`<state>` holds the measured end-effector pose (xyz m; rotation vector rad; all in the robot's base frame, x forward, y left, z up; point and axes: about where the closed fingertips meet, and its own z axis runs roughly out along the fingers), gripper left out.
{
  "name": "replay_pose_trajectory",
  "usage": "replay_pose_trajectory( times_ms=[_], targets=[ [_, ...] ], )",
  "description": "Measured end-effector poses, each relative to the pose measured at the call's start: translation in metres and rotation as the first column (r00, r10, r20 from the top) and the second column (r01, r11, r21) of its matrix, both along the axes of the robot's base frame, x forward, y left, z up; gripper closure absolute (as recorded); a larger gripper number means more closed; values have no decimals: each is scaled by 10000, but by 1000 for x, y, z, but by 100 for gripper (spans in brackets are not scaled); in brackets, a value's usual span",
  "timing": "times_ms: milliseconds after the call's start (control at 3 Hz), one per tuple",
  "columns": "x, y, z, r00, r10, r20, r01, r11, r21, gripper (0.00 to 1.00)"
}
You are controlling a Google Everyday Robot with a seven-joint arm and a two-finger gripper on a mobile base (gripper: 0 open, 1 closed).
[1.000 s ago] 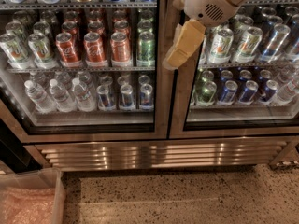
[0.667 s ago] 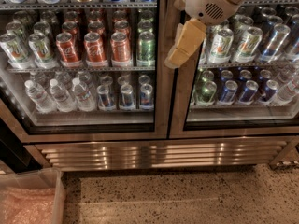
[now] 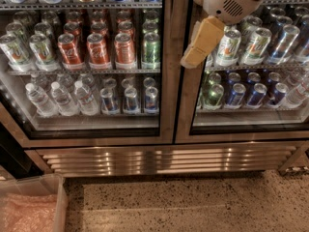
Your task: Open left fridge door
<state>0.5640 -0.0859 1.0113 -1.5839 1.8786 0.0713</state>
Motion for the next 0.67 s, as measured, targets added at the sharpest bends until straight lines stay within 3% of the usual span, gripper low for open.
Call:
replay_pose_trajectory(
  times_ms=[333, 667],
  targets=[
    [0, 0, 0, 10000, 3, 0, -3, 10000, 4, 0],
    [8, 17, -1, 9996, 279, -4, -278, 9987, 422, 0]
  ],
)
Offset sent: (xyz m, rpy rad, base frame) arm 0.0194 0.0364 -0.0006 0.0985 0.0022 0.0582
